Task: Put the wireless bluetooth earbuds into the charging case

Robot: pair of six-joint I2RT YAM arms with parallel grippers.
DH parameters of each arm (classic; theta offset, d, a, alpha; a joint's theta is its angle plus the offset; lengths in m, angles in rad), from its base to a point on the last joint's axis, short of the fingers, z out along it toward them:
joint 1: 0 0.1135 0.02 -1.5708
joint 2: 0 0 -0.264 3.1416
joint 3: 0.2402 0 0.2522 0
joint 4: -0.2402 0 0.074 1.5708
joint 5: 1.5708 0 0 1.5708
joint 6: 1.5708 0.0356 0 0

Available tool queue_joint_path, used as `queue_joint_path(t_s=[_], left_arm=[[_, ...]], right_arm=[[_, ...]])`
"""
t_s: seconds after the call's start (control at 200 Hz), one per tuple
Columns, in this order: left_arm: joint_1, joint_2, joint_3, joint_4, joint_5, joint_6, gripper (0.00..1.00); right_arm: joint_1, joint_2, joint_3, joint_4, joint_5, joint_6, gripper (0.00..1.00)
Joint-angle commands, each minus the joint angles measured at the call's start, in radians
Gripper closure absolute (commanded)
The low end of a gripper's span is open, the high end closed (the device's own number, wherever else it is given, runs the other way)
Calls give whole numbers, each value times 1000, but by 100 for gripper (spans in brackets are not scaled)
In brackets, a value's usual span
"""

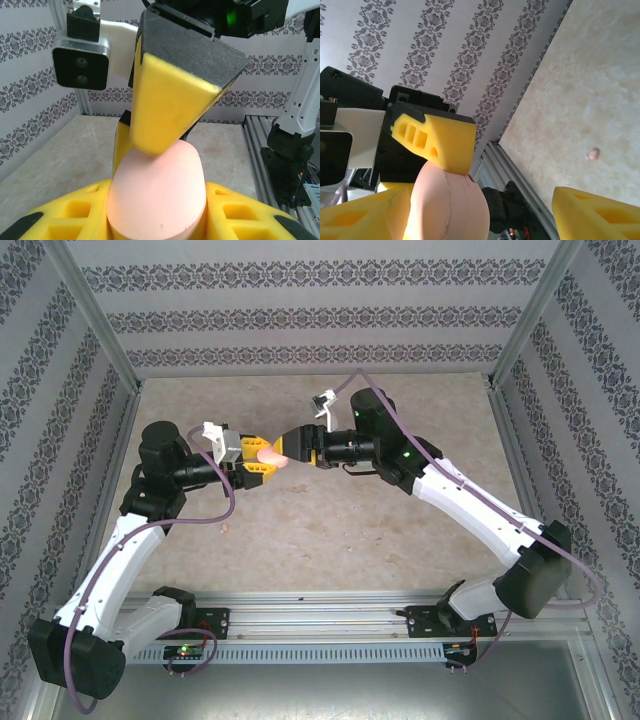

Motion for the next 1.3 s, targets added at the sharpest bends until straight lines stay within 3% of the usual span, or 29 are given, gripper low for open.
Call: queue_joint_path(t_s=[0.0, 0.125, 0.365, 0.46, 0.575, 0.679, 0.914, 1.294], left_arm=[[-12, -9, 30, 33, 3, 26, 64], [-13, -1, 28, 41, 4, 11, 64], [-13, 24, 25, 47, -9, -49, 52], [-12, 43, 24, 52, -10, -85, 45], [-10, 48, -19, 199, -16, -219, 26], [-4, 64, -57, 325, 12, -351, 21], [27, 109, -122, 568, 103, -549, 23], [36, 136, -123, 647, 154, -583, 40]], right_arm=[[7, 25, -6, 84, -78, 80, 27], [9, 41, -4, 122, -111, 105, 33], [10, 49, -28, 217, -128, 155, 72], [9, 51, -54, 289, -117, 191, 79], [7, 55, -79, 363, -99, 223, 81], [-8, 53, -90, 388, -88, 231, 81], [-53, 39, -104, 402, -101, 256, 82], [-66, 35, -110, 385, -138, 261, 81]])
